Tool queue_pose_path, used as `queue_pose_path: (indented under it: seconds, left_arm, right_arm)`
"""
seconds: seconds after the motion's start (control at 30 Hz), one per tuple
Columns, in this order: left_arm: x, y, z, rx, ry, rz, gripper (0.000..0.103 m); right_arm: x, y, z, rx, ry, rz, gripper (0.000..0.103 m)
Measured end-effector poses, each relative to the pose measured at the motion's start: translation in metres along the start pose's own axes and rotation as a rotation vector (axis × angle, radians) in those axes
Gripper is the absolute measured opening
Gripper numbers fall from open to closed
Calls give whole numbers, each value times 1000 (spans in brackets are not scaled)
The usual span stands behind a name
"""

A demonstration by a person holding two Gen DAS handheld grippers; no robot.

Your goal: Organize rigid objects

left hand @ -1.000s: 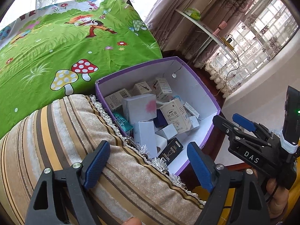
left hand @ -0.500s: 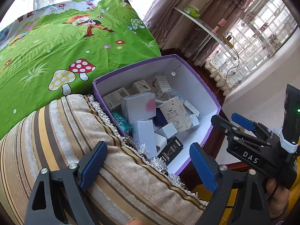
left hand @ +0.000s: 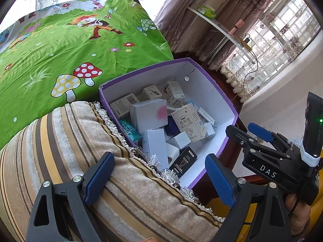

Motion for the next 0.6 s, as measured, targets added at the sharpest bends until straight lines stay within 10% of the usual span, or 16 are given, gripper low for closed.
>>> queue_pose_path:
  seconds: [0.6]
  left_arm:
    - [1,0,-2,4,12,-1,96]
  right_arm:
    - [4,3,-1,14,-20,14,75]
Point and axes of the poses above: each gripper's, at about its wrist camera, not at the fingertips, and x roughly the way its jaws point, z to its left, y to its underside, the point moved 5 cm from there along x, roughly the way its jaws point, and after that the axes turned 1 degree about -y, right-handed, at the moved point
